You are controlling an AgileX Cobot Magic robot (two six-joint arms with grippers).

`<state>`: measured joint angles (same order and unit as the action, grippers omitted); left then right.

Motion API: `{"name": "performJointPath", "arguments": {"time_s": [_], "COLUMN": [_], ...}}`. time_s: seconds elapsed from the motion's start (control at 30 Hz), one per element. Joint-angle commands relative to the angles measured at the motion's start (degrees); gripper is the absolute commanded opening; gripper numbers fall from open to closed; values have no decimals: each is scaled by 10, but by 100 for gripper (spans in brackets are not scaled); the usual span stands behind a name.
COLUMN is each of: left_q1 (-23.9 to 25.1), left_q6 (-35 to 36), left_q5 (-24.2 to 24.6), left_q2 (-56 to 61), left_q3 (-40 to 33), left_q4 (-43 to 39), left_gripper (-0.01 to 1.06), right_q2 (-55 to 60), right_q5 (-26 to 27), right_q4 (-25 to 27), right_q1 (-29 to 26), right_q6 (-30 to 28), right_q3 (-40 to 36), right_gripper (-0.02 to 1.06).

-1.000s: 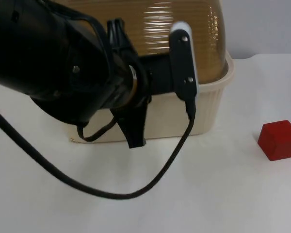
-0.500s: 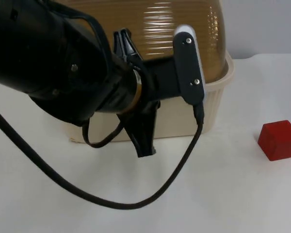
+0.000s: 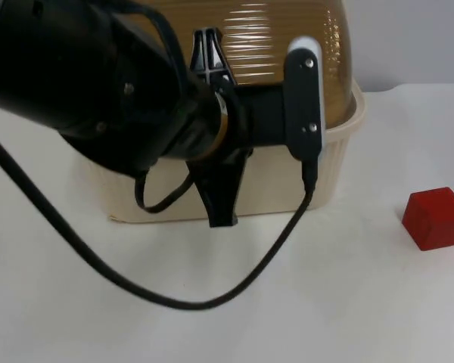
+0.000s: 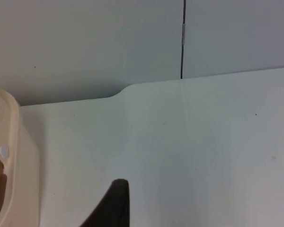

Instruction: Open the box lid with the left hand, place the block into the box with the right hand, then close the box lid with the left hand.

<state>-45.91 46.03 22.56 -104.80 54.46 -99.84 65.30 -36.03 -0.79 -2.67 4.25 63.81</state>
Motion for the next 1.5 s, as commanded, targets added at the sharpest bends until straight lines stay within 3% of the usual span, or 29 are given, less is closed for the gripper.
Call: {"name": "performJointPath", "arguments": {"time_s": [0.0, 0.27, 0.57, 0.63, 1.47], "left_q1": [13, 14, 20, 20, 32], "left_q6": [-2, -8, -8, -8, -10], "left_q5": [-9, -38, -15, 20, 64], "left_q2": [-4, -4, -11, -11, -8], "left_q3": [7, 7, 7, 8, 37], "left_q4": [-1, -1, -1, -1, -1], "left_gripper": [0, 0, 0, 0, 0], "right_q2": [-2, -2, -2, -2, -2], "right_q5": [7, 7, 7, 6, 0], "right_q4": [-3, -3, -3, -3, 1], "right_q1": [-1, -1, -1, -1, 0], "right_q6": [-4, -4, -4, -4, -4], "right_q3": [4, 4, 4, 4, 4], "right_gripper": [105, 105, 105, 105, 105]}}
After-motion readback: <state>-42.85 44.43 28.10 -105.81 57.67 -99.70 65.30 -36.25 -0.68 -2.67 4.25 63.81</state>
